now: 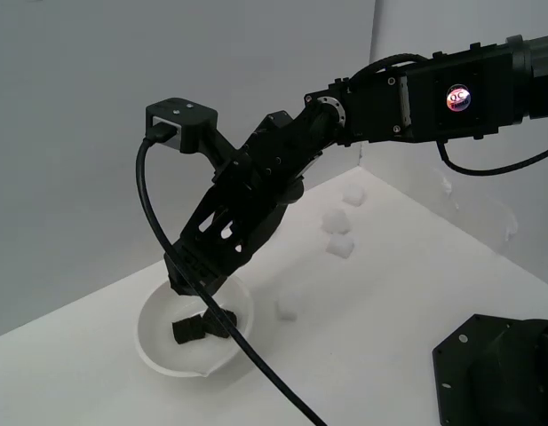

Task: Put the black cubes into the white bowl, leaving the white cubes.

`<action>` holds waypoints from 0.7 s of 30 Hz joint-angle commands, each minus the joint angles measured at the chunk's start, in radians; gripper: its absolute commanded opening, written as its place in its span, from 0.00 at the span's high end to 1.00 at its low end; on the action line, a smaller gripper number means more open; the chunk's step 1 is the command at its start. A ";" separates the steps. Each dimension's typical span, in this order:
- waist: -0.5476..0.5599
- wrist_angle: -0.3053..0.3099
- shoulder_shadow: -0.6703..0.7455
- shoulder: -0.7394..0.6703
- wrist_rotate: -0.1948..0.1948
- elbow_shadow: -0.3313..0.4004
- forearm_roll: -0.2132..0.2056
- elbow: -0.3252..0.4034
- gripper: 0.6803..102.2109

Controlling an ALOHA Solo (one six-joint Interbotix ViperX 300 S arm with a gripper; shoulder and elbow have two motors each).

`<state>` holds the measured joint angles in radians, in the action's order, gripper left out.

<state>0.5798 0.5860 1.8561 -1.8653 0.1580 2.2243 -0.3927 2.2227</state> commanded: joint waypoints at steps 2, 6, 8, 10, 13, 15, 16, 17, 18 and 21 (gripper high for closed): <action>-0.028 -0.008 0.035 -0.026 0.000 -0.017 -0.014 -0.011 0.15; -0.060 -0.021 0.034 -0.025 0.008 -0.006 -0.002 0.002 0.15; -0.075 -0.057 0.037 -0.026 0.012 0.009 0.008 0.015 0.15; -0.089 -0.103 0.043 -0.032 0.015 0.028 0.015 0.035 0.15; -0.106 -0.176 0.051 -0.040 0.017 0.063 0.028 0.069 0.15; -0.120 -0.229 0.055 -0.044 0.017 0.089 0.029 0.095 0.15; -0.126 -0.256 0.058 -0.048 0.017 0.103 0.031 0.107 0.15; -0.135 -0.279 0.061 -0.054 0.017 0.114 0.035 0.120 0.15; -0.143 -0.302 0.066 -0.057 0.017 0.126 0.041 0.130 0.15; -0.184 -0.345 0.072 -0.064 0.017 0.152 0.055 0.158 0.15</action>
<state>0.4126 0.2592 1.8929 -1.9006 0.1749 2.3731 -0.3359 2.3715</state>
